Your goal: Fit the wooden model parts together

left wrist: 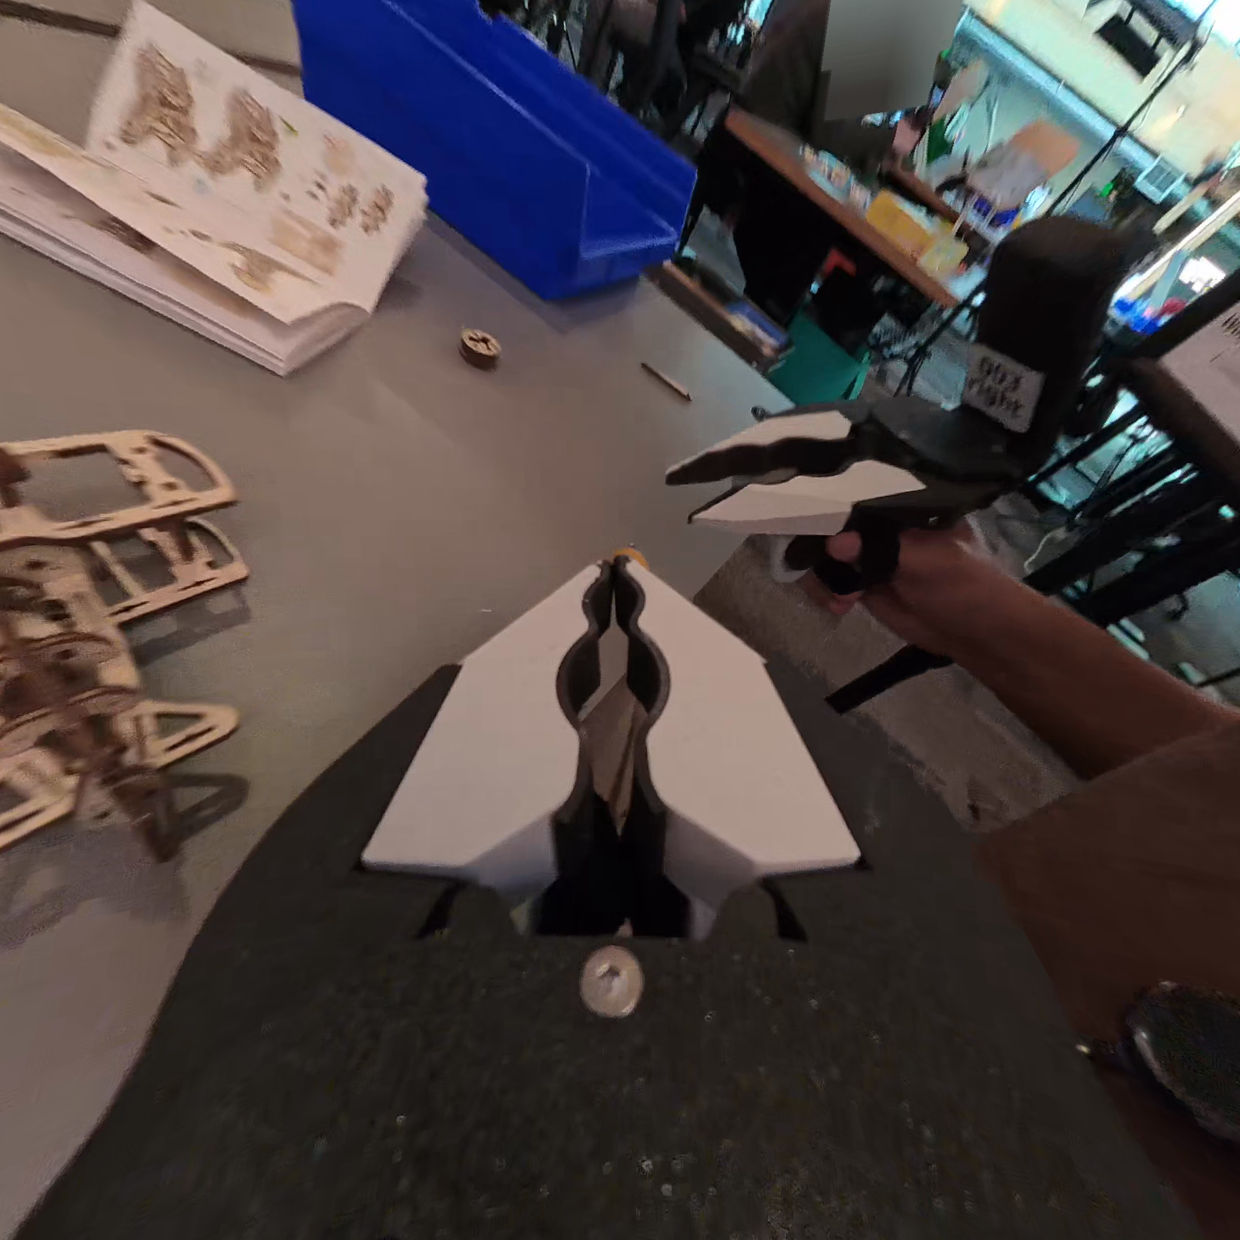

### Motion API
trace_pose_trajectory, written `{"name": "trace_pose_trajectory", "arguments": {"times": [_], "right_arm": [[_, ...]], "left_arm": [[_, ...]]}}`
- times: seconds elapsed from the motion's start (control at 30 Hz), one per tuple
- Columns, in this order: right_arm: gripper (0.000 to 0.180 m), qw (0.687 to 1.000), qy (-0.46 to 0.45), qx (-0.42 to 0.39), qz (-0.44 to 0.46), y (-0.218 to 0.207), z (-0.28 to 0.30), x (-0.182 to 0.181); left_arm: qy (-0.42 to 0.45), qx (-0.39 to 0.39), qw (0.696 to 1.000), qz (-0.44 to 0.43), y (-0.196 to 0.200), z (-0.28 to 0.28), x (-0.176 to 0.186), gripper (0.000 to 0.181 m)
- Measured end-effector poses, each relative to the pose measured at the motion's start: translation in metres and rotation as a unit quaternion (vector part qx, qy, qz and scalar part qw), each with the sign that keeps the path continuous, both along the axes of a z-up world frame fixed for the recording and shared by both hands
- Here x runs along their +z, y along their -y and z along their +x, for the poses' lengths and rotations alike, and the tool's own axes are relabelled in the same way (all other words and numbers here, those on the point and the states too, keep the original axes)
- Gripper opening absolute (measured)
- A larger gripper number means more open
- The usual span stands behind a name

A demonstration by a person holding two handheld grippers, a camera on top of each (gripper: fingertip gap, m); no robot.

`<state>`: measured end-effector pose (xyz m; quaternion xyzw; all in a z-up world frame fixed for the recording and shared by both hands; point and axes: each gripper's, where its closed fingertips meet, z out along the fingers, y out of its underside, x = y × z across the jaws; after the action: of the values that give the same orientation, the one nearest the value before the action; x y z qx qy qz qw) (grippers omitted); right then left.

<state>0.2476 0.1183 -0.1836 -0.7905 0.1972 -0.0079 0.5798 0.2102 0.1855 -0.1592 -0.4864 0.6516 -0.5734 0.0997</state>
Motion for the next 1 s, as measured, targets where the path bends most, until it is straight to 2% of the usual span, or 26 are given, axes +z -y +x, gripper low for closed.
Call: {"name": "trace_pose_trajectory", "arguments": {"times": [0.1, 0.33, 0.57, 0.73, 0.83, 1.0], "right_arm": [[0.028, 1.000, 0.000, 0.023, 0.005, -0.002, -0.006, 0.002], [0.029, 0.999, -0.045, -0.020, 0.017, 0.009, 0.045, -0.010], [0.027, 0.998, -0.051, -0.017, 0.012, -0.001, 0.082, -0.022], [0.023, 0.989, -0.114, -0.009, 0.095, -0.008, 0.105, -0.010], [0.023, 0.985, -0.152, -0.010, 0.083, -0.011, 0.111, -0.018], [0.025, 0.997, -0.065, 0.016, 0.040, -0.025, 0.098, -0.010]], "left_arm": [[-0.006, -0.015, 1.000, 0.018, 0.016, 0.014, -0.015, 0.000], [0.008, -0.035, 0.997, 0.062, 0.022, 0.052, -0.029, 0.000], [0.034, -0.040, 0.999, 0.007, 0.023, 0.077, -0.008, 0.000], [0.033, -0.061, 0.997, 0.026, 0.020, 0.085, -0.011, 0.000], [0.043, -0.057, 0.997, 0.020, 0.015, 0.091, 0.000, 0.000], [0.050, -0.055, 0.997, 0.024, 0.014, 0.094, 0.004, 0.000]]}}
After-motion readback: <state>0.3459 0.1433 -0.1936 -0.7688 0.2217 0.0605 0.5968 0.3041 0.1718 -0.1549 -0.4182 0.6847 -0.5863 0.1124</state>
